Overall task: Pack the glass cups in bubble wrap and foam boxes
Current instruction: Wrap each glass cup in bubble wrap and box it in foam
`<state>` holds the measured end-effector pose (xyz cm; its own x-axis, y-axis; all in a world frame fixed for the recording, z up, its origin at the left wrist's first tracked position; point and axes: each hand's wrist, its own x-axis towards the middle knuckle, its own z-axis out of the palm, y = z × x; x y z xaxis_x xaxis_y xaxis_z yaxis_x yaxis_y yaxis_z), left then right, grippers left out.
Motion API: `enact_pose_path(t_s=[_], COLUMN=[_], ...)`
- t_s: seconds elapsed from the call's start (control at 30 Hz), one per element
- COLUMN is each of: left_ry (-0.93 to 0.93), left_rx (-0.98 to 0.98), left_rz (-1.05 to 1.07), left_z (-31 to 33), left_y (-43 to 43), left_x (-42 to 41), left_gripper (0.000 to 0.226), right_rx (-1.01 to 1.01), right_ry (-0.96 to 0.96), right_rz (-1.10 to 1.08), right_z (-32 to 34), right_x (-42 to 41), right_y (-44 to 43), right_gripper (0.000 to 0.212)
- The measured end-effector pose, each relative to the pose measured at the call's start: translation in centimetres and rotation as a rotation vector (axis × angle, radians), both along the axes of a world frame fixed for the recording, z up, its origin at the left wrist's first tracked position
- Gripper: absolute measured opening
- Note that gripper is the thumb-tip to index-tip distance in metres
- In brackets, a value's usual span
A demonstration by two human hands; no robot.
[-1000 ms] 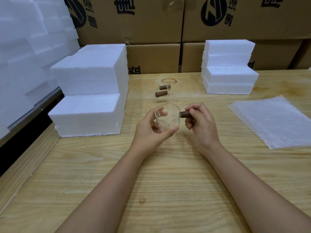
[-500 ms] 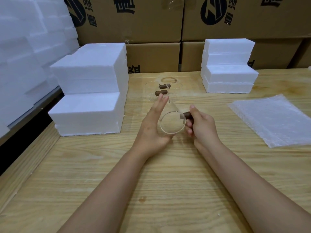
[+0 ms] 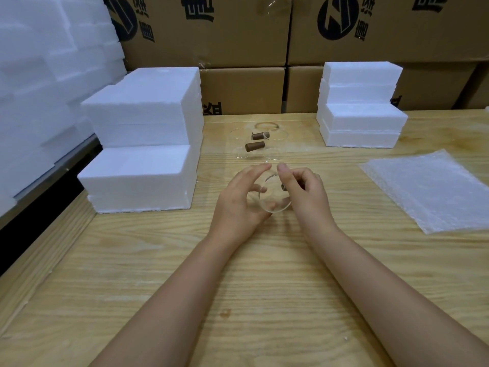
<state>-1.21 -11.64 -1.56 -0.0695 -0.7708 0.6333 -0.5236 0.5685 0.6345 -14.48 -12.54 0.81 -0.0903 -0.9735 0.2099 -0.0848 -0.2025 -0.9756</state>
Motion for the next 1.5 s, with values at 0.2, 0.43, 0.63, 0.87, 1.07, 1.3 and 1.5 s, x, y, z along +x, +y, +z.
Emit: enact_pose_path(t_s=[0.2,0.43,0.63,0.87,1.07,1.3,1.5], left_ry=[-0.048,0.022,0.260,0.364,0.196,0.076,0.118], left_rx=[0.000,0.083,0.217,0.215,0.153,0.082,0.144], left_rz=[0.051,0.053,-0.041,-0.122,-0.055,-0.014,-0.007], left_z=[-0.1,0.2,0.5,0.3,0.4,0.5,0.3], left_y=[0.0,0.2,0.3,0.1,0.5,0.8,0.4], left_x=[0.0,0.3,0.6,0.7,0.1,-0.6,-0.5], left_gripper=[0.068,0.076,0.074,0.066,0.072,0.072,0.075], right_rx=[0.034,-0.046,-0.195,-0.299,-0.297,-0.255,-0.232], right_ry=[0.106,0.379,0.337,0.215,0.172,0.180,0.256], right_rz=[-0.031,0.012,0.113,0.079,-0.113,-0.223,-0.223], right_z=[-0.2,-0.5,-0.2,-0.1,-0.3,-0.7,-0.6], right_x=[0.5,0.5,-0.5,-0.1,0.9,1.7,1.9], right_y=[0.2,0.5,0.6,0.8,1.1,1.5,1.5], right_gripper=[0.047,0.071,0.051,0.018,0.026,0.028,0.060])
